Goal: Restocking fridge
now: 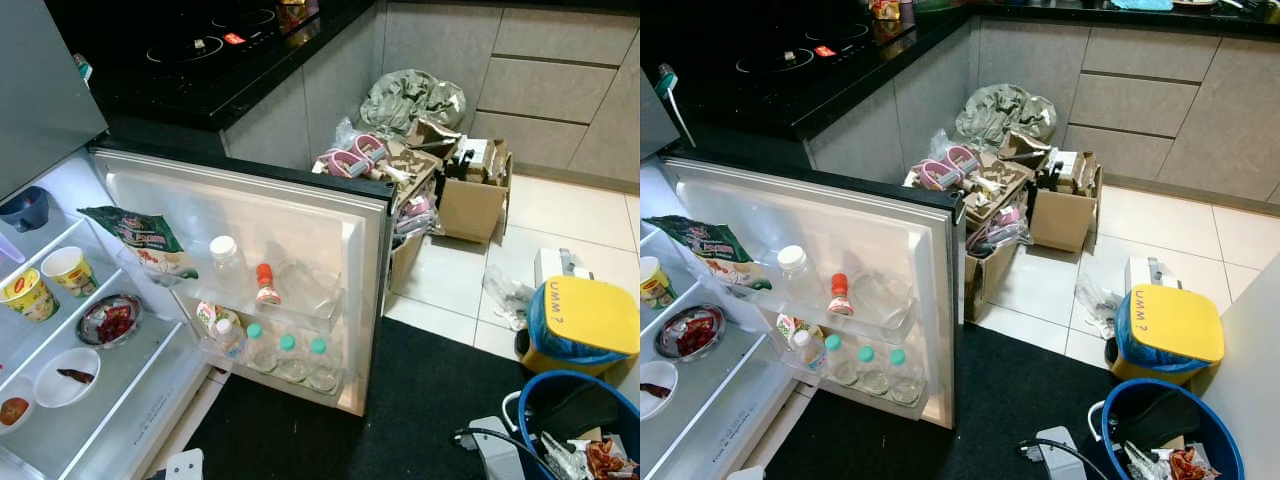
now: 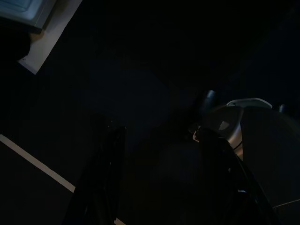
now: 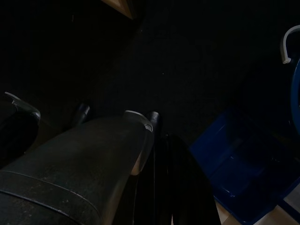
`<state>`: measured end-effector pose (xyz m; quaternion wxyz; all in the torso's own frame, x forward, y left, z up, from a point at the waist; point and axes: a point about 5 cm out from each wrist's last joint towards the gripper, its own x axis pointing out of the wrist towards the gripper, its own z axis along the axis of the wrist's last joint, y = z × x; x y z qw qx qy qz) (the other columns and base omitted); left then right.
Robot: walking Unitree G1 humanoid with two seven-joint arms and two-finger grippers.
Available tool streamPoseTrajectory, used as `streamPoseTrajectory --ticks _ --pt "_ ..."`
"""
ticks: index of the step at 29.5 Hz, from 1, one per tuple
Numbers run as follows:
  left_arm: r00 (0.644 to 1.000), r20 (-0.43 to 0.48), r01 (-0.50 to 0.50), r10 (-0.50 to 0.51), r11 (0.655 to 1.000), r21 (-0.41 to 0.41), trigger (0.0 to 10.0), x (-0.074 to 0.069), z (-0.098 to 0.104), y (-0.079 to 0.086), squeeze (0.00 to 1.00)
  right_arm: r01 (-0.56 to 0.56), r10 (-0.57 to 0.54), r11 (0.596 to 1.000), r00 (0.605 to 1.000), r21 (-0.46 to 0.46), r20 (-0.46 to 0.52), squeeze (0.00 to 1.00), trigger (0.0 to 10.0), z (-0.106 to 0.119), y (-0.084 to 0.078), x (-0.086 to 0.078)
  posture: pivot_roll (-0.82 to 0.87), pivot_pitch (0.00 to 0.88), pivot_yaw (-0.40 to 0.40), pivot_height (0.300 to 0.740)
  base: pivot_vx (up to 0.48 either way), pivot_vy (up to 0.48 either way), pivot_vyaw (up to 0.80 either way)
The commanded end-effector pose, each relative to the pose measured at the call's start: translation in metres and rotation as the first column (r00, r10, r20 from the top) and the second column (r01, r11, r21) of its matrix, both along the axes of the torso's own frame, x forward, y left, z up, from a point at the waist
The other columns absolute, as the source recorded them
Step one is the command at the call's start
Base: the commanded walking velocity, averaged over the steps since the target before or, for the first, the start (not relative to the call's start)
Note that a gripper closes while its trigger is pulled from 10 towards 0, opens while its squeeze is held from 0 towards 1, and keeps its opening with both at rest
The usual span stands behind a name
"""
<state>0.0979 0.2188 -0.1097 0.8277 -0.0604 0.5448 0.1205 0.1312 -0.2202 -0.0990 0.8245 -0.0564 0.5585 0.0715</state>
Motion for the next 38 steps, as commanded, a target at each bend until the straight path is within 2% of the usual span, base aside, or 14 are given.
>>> streamPoseTrajectory --ticks 1,11,15,20,22,38 --pt "1.0 -0.018 0.017 -0.017 1.0 0.005 10.0 -0.004 -0.0006 0.002 0.0 -0.002 0.002 1.0 1.0 0.003 0.002 0.0 10.0 0.0 0.0016 0.001 -0.05 0.0 0.023 0.74 0.285 0.0 0.0" --pt "1.0 -0.02 0.022 -0.022 1.0 0.006 10.0 -0.0034 -0.0003 0.0033 0.0 -0.002 0.002 1.0 1.0 0.01 -0.008 0.0 10.0 -0.0013 0.0028 -0.0023 -0.05 0.0 0.019 0.74 0.31 0.0 0.0" --pt "1.0 -0.015 0.016 -0.016 1.0 -0.001 10.0 -0.003 -0.0004 0.0019 0.0 0.008 -0.008 1.0 1.0 0.015 0.005 0.0 10.0 0.0005 0.0018 0.0023 -0.05 0.0 0.016 0.74 0.315 0.0 0.0" --pt "1.0 -0.014 0.02 -0.02 1.0 -0.017 10.0 -0.0039 -0.0014 -0.0022 0.0 0.0 0.0 1.0 1.0 0.014 0.006 0.0 10.0 0.001 0.0007 0.0031 -0.06 0.0 0.018 0.74 0.0 0.0 0.0" --pt "0.998 -0.024 0.052 -0.052 0.998 -0.027 10.0 -0.0053 -0.0022 -0.0052 0.0 0.004 -0.004 1.0 1.0 0.014 0.008 0.0 10.0 0.0011 0.0005 0.0032 -0.06 0.0 0.018 0.74 0.0 -0.315 0.0" --pt "0.999 -0.013 0.041 -0.042 0.999 -0.026 10.0 -0.0042 -0.001 -0.001 0.0 0.007 -0.007 1.0 1.0 0.031 0.006 0.0 10.0 0.0001 0.0047 0.0023 -0.05 0.0 0.025 0.74 0.0 -0.459 0.0"
